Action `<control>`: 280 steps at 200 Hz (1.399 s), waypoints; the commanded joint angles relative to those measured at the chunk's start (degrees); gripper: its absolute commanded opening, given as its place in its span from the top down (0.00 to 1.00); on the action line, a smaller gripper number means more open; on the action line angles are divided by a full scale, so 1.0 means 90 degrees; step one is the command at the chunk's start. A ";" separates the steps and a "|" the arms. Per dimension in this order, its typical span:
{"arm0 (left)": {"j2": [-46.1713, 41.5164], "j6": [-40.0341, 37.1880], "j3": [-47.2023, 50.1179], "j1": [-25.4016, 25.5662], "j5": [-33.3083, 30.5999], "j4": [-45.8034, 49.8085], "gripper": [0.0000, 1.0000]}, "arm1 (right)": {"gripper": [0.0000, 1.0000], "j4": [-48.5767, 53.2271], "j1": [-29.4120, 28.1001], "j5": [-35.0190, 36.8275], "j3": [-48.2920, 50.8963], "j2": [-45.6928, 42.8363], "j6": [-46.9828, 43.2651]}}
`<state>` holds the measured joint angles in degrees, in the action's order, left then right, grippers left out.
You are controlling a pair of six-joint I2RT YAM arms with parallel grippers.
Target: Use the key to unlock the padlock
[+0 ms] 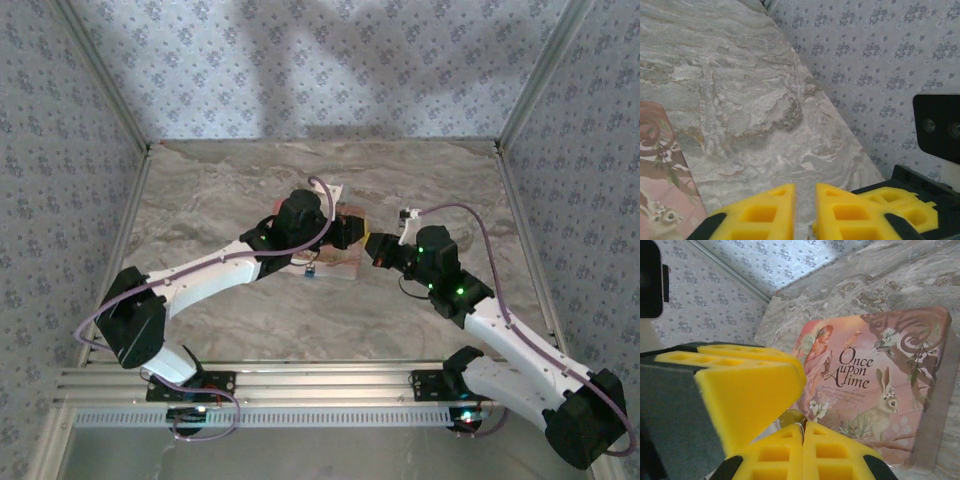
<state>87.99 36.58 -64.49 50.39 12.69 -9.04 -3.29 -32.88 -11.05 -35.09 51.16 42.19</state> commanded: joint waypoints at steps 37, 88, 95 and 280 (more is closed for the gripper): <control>-0.0464 -0.0634 -0.0256 0.0016 -0.0213 0.0378 1.00 | 0.81 0.0224 0.0700 -0.1318 -0.0004 -0.0176 -0.0189; -0.0851 -0.0832 -0.0226 -0.0115 0.0212 0.0517 1.00 | 0.62 -0.1137 0.1971 -0.3396 0.0455 -0.0167 0.0125; -0.0889 -0.0823 -0.0229 -0.0139 0.0292 0.0517 1.00 | 0.60 -0.1475 0.2035 -0.3624 0.0504 -0.0155 0.0204; -0.1086 -0.0662 -0.0286 -0.0296 0.1099 0.0402 1.00 | 0.61 -0.3328 0.1226 -0.4340 0.0112 0.0810 0.0431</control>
<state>79.48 30.50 -65.01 47.99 21.19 -4.49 -31.33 -21.34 -49.76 -32.16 58.06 46.94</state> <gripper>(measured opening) 0.058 0.406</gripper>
